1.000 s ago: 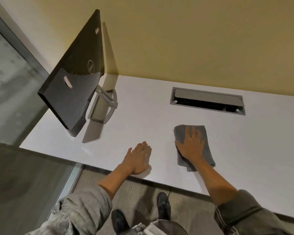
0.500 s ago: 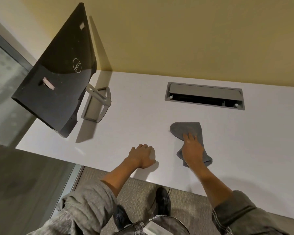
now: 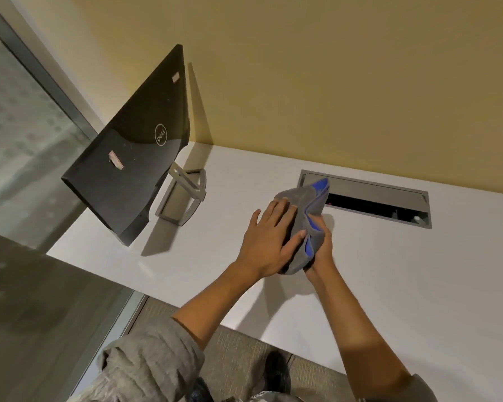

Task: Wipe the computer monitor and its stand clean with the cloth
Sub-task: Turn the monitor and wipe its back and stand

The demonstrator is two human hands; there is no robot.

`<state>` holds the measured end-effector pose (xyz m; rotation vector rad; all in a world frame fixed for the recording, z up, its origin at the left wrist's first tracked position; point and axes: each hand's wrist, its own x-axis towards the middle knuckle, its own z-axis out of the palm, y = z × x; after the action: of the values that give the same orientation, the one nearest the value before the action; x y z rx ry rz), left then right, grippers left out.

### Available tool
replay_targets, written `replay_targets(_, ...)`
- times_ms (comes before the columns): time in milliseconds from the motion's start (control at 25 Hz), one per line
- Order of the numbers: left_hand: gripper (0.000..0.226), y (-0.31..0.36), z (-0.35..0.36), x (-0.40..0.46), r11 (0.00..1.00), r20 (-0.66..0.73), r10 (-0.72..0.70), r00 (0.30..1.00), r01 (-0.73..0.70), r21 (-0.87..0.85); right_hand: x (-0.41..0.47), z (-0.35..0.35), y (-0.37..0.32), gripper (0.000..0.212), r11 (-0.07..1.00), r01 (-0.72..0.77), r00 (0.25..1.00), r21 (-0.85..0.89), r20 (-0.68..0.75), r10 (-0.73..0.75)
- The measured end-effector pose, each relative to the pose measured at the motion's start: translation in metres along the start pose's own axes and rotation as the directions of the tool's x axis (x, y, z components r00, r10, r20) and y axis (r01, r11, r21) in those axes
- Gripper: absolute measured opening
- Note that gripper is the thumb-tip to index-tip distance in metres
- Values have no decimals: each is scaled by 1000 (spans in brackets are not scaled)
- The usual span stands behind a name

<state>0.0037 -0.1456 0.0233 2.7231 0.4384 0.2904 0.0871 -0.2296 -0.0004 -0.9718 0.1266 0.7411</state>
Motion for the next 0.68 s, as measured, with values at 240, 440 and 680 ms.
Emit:
replay_targets(240,45,-1,-36,-3,991,-14,23,1000,-25,-128,-12,57,-4,53,904,-193,952,382,297,78)
replay_targets(440,37,-48,-79,-6,996,56,53,997,-49,-75,-9,106,19,21,928,-149,953,342,300,42)
replay_targets(680,54,-111,-207,-10,899,173,153,973,-209,385,-18,173,59,41,980,-166,969,111,204,141)
